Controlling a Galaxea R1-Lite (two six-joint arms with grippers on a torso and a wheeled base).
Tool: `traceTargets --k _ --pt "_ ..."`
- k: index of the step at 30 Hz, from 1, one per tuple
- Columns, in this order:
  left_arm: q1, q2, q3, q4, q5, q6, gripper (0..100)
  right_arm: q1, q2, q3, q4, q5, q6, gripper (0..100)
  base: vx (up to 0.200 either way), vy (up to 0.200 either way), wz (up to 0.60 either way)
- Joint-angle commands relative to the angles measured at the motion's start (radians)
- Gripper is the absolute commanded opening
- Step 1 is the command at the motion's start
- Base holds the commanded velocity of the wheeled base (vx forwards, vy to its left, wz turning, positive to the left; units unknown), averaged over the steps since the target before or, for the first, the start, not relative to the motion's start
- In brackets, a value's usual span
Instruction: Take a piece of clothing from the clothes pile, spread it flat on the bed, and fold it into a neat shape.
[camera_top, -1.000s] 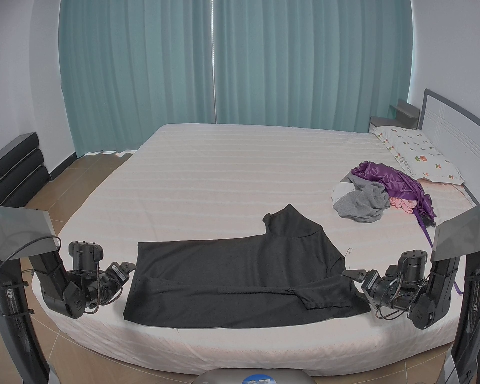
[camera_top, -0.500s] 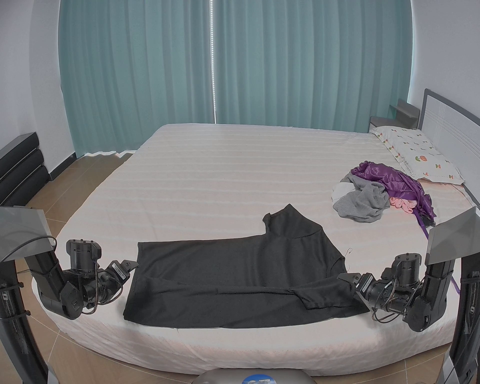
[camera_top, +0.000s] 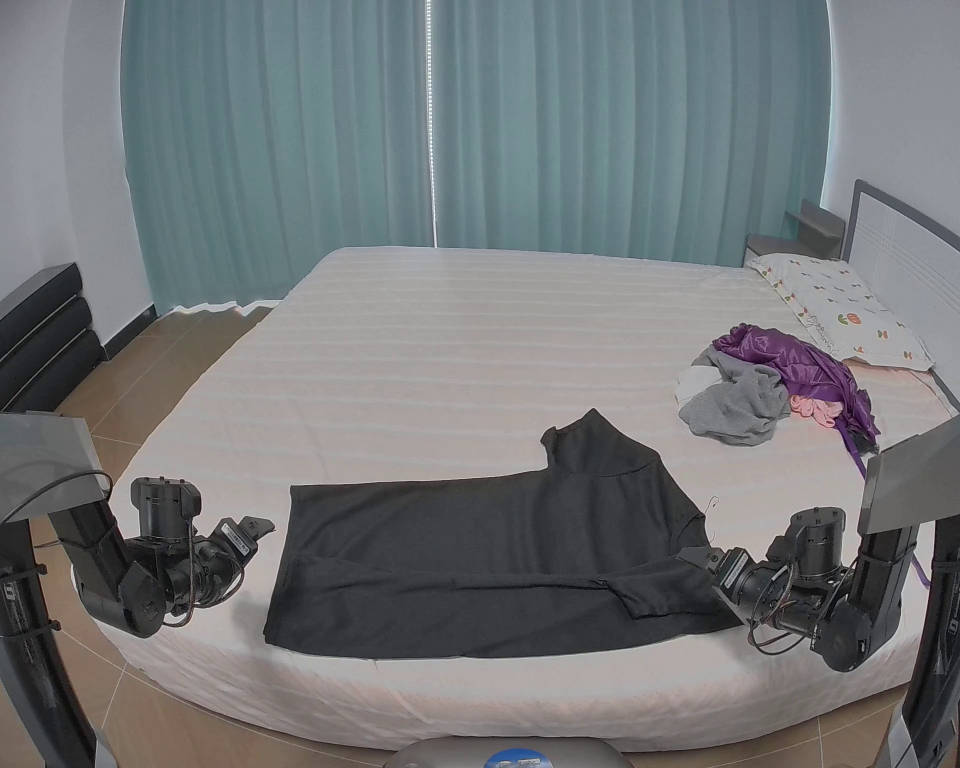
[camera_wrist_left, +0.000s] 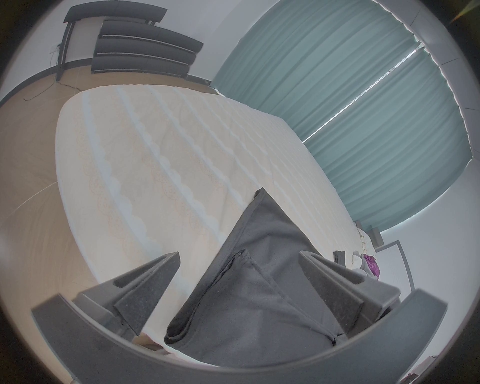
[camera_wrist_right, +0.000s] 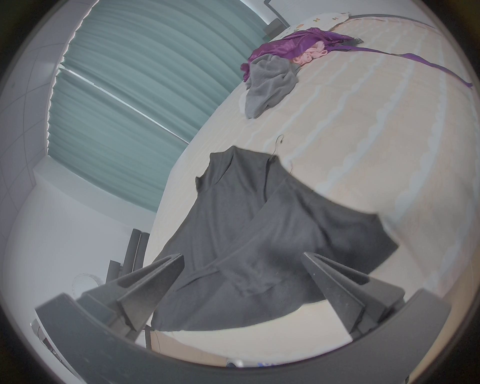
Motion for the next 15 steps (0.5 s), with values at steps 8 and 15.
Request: traceTargets --k 8,15 --pt "-0.003 0.005 0.007 -0.001 -0.028 -0.001 100 0.107 -0.024 0.046 0.004 -0.063 0.065 100 0.000 0.000 0.00" --pt "-0.005 0.013 0.002 -0.001 -0.028 -0.001 100 0.092 0.091 0.008 0.001 -0.094 0.071 100 -0.086 0.000 0.00"
